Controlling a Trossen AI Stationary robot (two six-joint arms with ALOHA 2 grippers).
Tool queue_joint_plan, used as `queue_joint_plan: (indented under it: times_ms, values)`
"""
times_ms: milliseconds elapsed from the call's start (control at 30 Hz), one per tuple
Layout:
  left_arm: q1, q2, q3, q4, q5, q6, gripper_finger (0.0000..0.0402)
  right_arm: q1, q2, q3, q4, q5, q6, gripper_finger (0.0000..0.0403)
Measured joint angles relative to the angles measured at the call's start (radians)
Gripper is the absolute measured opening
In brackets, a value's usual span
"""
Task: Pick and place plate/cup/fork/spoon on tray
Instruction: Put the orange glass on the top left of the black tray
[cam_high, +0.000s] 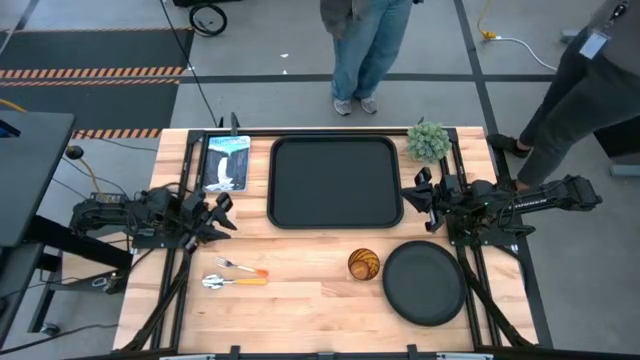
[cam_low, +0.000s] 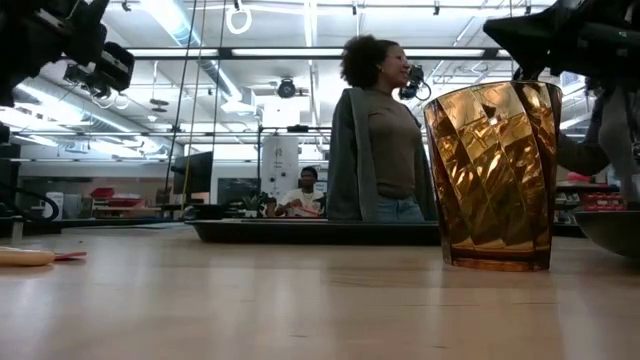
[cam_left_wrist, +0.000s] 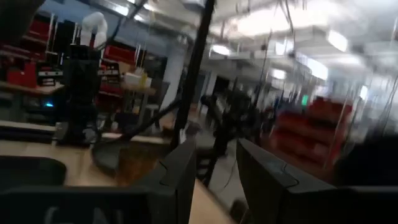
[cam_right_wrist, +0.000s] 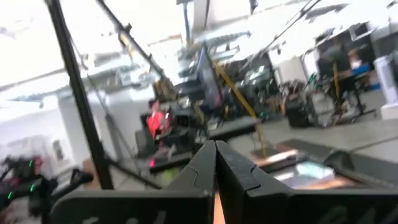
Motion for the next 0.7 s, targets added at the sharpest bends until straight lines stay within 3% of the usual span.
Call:
queue_joint_plan:
  times_ms: [100,233,500,700]
  values:
    - [0.001,0.0,0.0,0.024,-0.104,-0.075,0.0125,0.0,0.0,0.0,0.032,0.0,0.011,0.0016]
    - [0.002,0.0,0.0,0.018,-0.227,-0.046,0.0125,0.0,0.0,0.0,0.064,0.0,0.003,0.0016]
    - [0.002,0.001,0.0,0.043,-0.279,-0.035,0.0125,0.003,0.015,0.0,0.058,-0.036,0.124,0.0016]
    - [0.002,0.006,0.0,0.038,-0.519,-0.036,0.0125,0.003,0.061,0.0,0.055,-0.085,0.167,0.0016]
